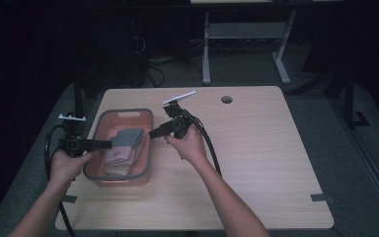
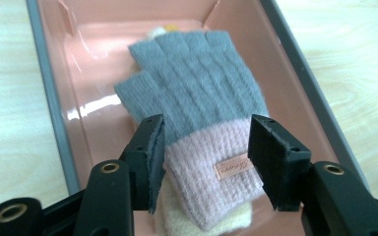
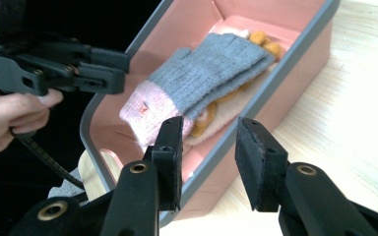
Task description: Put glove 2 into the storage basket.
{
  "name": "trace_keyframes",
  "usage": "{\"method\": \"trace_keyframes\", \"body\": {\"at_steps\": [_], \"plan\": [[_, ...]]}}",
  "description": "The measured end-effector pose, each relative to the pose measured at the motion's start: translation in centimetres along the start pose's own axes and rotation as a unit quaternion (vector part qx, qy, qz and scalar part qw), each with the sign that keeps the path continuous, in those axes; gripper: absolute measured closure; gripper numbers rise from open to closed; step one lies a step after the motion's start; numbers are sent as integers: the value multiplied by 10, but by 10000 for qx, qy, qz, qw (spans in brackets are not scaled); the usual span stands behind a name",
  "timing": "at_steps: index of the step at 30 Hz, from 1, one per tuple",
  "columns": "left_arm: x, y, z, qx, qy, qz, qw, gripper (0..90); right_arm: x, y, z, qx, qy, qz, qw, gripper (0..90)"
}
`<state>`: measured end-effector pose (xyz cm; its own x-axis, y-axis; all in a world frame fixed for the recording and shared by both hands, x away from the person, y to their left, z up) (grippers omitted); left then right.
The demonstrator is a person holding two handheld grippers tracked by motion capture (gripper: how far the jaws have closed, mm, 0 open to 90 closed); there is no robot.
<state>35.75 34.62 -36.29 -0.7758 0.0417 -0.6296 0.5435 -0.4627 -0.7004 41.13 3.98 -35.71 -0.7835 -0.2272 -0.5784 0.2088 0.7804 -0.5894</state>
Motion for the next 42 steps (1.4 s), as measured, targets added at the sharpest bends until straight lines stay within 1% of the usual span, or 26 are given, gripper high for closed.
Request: {"method": "trace_keyframes", "body": {"at_steps": [3, 4, 5, 7, 8, 12, 15, 18, 22, 33, 38, 42], "plan": [[-4, -4, 4, 45, 22, 90, 9999, 470, 1, -5, 3, 16, -14, 24, 10000, 608], [-5, -5, 6, 29, 52, 134, 9999, 463, 1, -7, 5, 24, -25, 37, 10000, 602], [-7, -6, 8, 45, 109, 127, 9999, 458, 2, -9, 6, 31, -38, 49, 10000, 598], [-9, -7, 14, 110, 153, 186, 9996, 445, 3, -12, 8, 90, -24, 22, 10000, 582], [-10, -8, 17, 175, 189, 204, 9995, 440, 3, -13, 10, 119, -37, 38, 9999, 577], [-12, -8, 27, 304, 243, 298, 9988, 422, 5, -22, 15, 212, -23, 53, 9998, 561], [-13, -5, 34, 395, 318, 276, 9983, 414, 7, -28, 18, 290, -43, 75, 9995, 549], [-14, -2, 41, 513, 313, 291, 9978, 411, 9, -34, 21, 346, -32, 99, 9993, 545], [-16, 1, 48, 590, 315, 287, 9973, 412, 12, -42, 25, 413, -3, 128, 9991, 535], [-19, 12, 67, 715, 439, 253, 9962, 384, 19, -65, 37, 547, 67, 212, 9983, 499], [-21, 15, 75, 781, 516, 262, 9953, 378, 22, -71, 41, 616, 69, 204, 9979, 488], [-21, 17, 80, 823, 522, 247, 9949, 376, 24, -76, 44, 660, 77, 226, 9975, 483]]}}
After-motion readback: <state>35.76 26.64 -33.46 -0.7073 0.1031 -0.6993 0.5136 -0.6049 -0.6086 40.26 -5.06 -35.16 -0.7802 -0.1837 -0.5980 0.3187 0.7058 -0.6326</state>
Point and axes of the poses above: each handheld gripper's, and its own axes: y roughly forward along the jaws, x roughly out of its underside, z roughly to its right, the point moved 1 cm from there along y, roughly forward along the jaws, and after that the axes turned 4 degrees about z, right-handed, at the moved point
